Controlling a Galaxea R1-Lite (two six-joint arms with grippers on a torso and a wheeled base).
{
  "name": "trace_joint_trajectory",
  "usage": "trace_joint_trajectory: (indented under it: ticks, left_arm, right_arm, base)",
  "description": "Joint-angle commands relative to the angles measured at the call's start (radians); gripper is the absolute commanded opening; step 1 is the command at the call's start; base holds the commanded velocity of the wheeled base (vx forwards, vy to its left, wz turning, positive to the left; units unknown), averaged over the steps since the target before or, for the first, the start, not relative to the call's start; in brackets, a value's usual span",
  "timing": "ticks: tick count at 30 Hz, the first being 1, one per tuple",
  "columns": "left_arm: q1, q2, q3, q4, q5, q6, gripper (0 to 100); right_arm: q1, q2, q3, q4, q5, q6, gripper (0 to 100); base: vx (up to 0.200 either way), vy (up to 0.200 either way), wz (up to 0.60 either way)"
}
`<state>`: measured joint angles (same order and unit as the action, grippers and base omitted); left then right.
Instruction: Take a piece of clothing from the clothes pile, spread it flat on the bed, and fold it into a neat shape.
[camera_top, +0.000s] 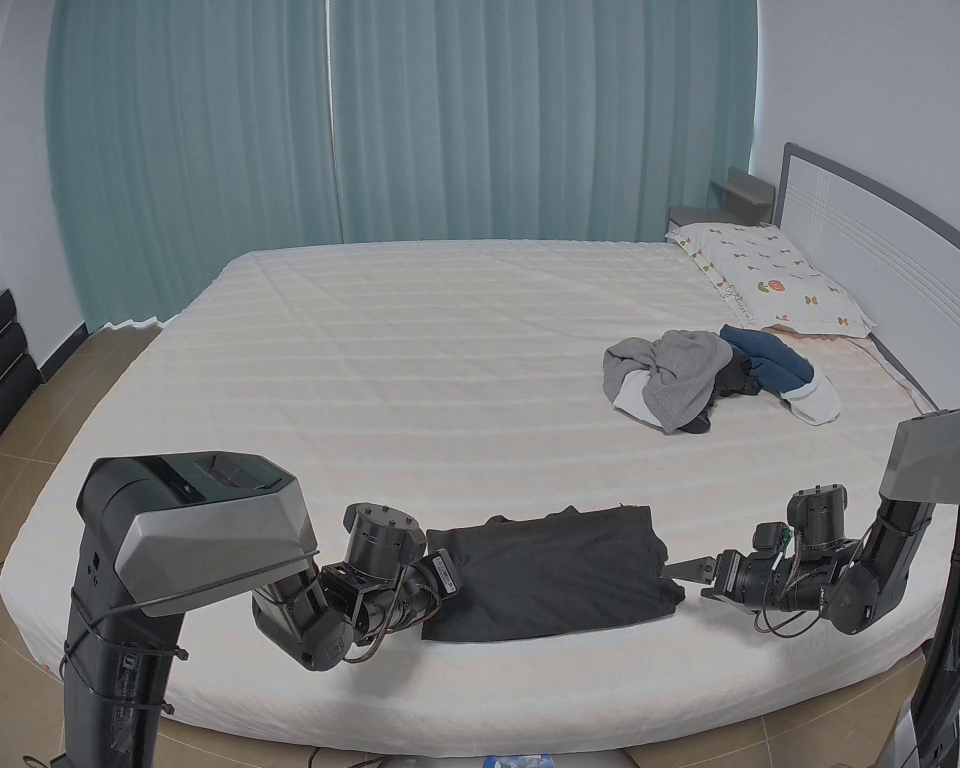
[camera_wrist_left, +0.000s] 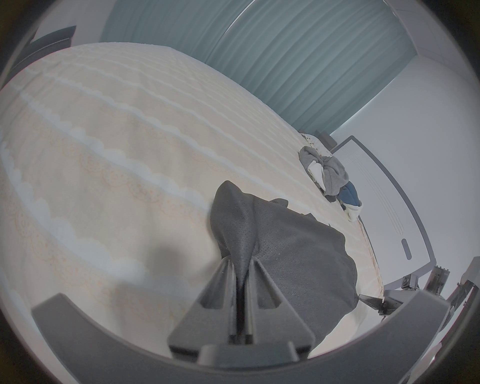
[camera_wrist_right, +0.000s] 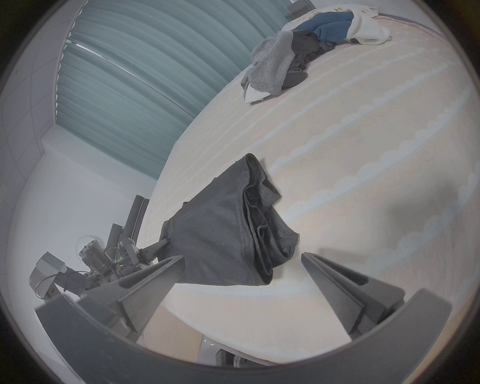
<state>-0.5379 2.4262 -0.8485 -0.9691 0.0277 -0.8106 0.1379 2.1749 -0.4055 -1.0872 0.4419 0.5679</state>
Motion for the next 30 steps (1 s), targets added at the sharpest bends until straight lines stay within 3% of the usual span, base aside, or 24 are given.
trace_joint_trajectory:
  ticks: [1,21,30]
  left_arm:
    - [-0.001,-0.002,0.009,0.000,0.003,-0.001,0]
    - [0.038,-0.049,0.043,0.006,0.017,-0.009,0]
    - [0.056,-0.068,0.055,0.012,0.017,-0.009,0]
  right_arm:
    - [-0.003,-0.001,0.004,0.000,0.000,0.000,100]
    - [-0.023,-0.007,0.005,0.001,0.001,0.027,100]
    - [-0.020,-0.006,-0.001,0.000,0.000,0.029,100]
  base:
    - [0.000,0.000,0.00]
    - [0.000,0.000,0.00]
    - [0.000,0.200,0.00]
